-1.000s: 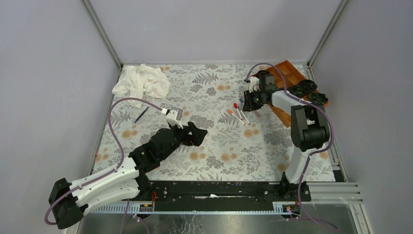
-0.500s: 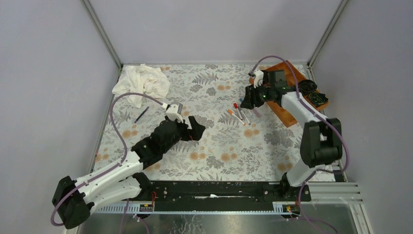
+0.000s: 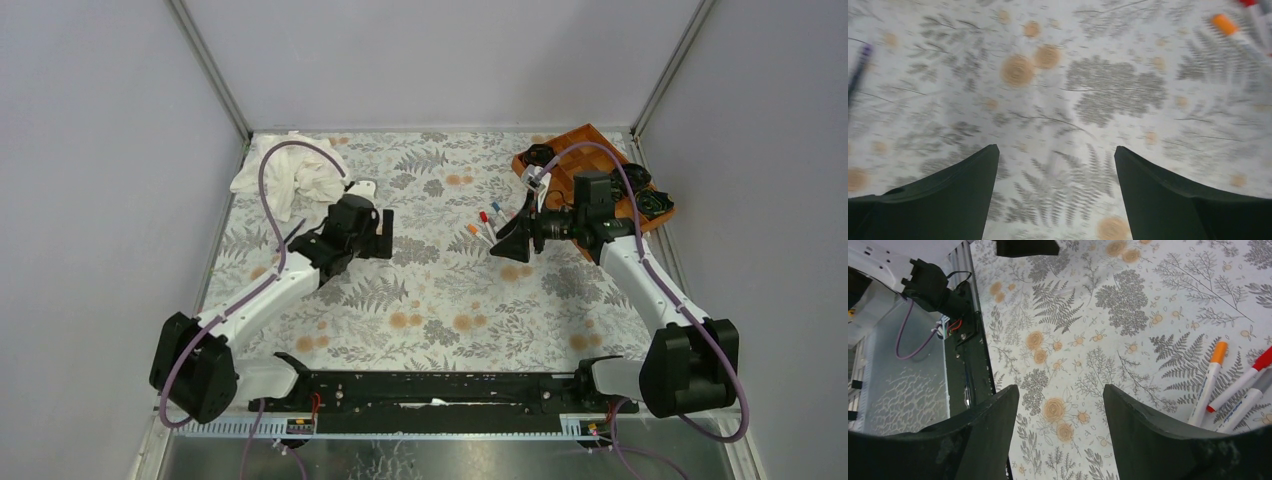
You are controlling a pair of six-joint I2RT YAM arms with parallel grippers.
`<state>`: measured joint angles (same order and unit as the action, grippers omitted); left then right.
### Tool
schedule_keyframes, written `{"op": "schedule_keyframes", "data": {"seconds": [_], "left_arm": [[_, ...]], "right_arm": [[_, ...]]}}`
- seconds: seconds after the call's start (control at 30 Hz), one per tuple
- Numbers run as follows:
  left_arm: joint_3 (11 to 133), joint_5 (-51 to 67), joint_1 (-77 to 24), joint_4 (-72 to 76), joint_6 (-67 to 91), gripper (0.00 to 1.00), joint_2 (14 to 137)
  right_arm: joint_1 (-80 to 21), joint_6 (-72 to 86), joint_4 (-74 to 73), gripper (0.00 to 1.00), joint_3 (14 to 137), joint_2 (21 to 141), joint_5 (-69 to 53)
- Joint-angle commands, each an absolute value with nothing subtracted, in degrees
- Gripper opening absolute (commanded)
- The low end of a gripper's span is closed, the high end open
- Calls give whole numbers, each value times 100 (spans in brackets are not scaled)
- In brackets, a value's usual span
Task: Insert the pens into the pen caps
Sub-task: Pick up the pen from the corner of the board.
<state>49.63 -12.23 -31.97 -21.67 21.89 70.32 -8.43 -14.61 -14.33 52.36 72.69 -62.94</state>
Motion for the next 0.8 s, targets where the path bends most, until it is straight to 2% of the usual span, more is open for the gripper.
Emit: {"op": "schedule_keyframes", "data": {"seconds": [0.0,0.13,0.27,0.33,0.43,0.63,0.77], "left_arm": [[5104,-1809,-2706,-2262,366,92,7372],[4665,-1318,-1979,-1283,-1017,86,7330],[4707,-790,-998,-861,-1473,80,7681],[4960,-607,-611,-952,-1615,70,8065],[5334,-432,-132,-1130,-1823,51,8663],[5619,-609,439,-954,-2109,45,9216],[5836,-294,786,-1047,-2260,41,9584]], "right_arm": [[-805,-1564,-1266,71,5306,7298,-6776],[-799,-1595,-1354,71,5325,7275,-6770],[-800,-1677,-1496,71,5378,7220,-6743],[-800,-1690,-1517,71,5379,7190,-6750],[-791,-1726,-1552,71,5380,7189,-6757],[-783,-1802,-1651,72,5405,7222,-6740],[-782,-1793,-1660,72,5405,7269,-6750]]}}
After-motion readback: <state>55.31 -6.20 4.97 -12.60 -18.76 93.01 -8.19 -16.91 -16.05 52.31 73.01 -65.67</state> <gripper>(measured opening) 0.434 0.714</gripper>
